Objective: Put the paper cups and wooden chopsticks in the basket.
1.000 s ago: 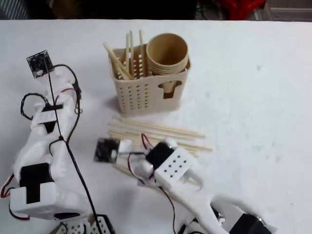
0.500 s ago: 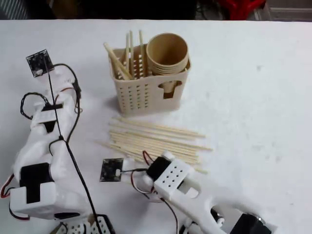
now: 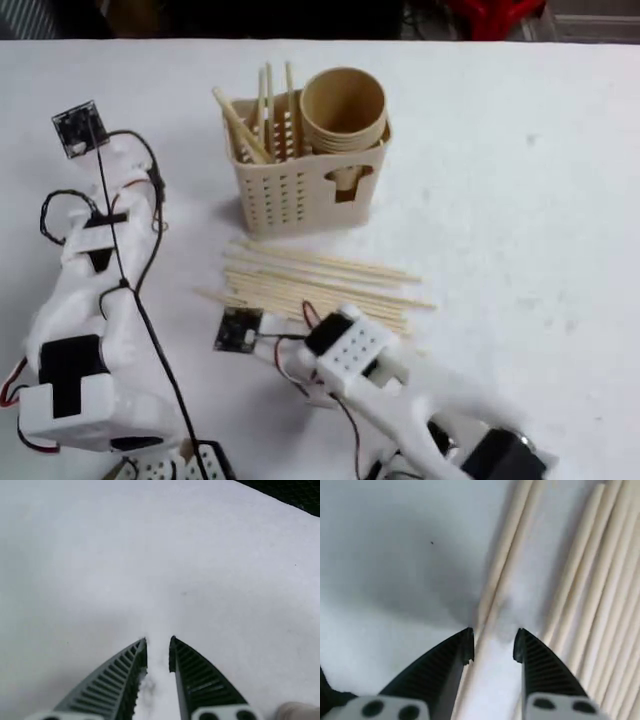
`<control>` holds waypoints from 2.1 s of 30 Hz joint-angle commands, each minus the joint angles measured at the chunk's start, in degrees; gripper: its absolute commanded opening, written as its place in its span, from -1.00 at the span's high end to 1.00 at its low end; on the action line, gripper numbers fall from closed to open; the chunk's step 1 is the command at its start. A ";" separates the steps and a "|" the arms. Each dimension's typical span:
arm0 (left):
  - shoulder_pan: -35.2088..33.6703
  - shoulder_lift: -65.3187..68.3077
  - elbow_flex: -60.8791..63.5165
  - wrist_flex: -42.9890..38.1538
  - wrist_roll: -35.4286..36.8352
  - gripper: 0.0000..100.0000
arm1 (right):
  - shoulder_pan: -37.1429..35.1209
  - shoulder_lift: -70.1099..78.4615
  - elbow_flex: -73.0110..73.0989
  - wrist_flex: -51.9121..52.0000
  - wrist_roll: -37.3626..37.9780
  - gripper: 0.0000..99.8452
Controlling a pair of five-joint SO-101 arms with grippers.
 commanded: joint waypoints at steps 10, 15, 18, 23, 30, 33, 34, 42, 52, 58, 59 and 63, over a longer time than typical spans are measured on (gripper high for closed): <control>-0.92 -0.40 -2.81 0.35 -0.53 0.81 | 4.09 12.62 -7.12 -2.77 -0.79 0.73; -0.92 -0.40 -2.81 0.35 -0.53 0.81 | 11.12 12.44 -11.52 -3.21 -0.70 0.91; -0.92 -0.40 -2.81 0.35 -0.53 0.81 | 15.78 12.88 -15.38 -4.09 -0.70 0.96; -0.92 -0.40 -2.81 0.35 -0.53 0.81 | 17.71 12.44 -16.35 -8.13 -0.62 0.97; -0.92 -0.40 -2.81 0.35 -0.53 0.81 | 17.71 12.44 -22.59 -8.75 -0.62 0.97; -0.92 -0.40 -2.81 0.35 -0.53 0.81 | 17.80 12.44 -25.93 -8.84 -0.62 0.96; -0.92 -0.40 -2.81 0.35 -0.53 0.81 | 17.63 12.44 -26.55 -8.84 -0.62 0.96; -0.92 -0.40 -2.99 0.35 -0.53 0.81 | 17.98 10.33 -19.96 -16.57 -1.14 0.97; -0.75 -0.40 -2.99 0.18 -0.53 0.81 | 13.93 -21.67 -2.81 -18.51 -1.14 0.97; -0.75 -0.40 -2.99 0.26 -0.53 0.81 | 10.59 -37.05 -6.68 -17.19 -2.11 0.97; -0.75 -0.40 -2.90 0.26 -0.53 0.81 | 10.07 -37.76 -8.88 -18.24 -3.78 0.97; -0.66 -0.40 -2.73 0.26 -0.53 0.81 | 10.15 -35.91 -19.25 -28.79 -10.90 0.97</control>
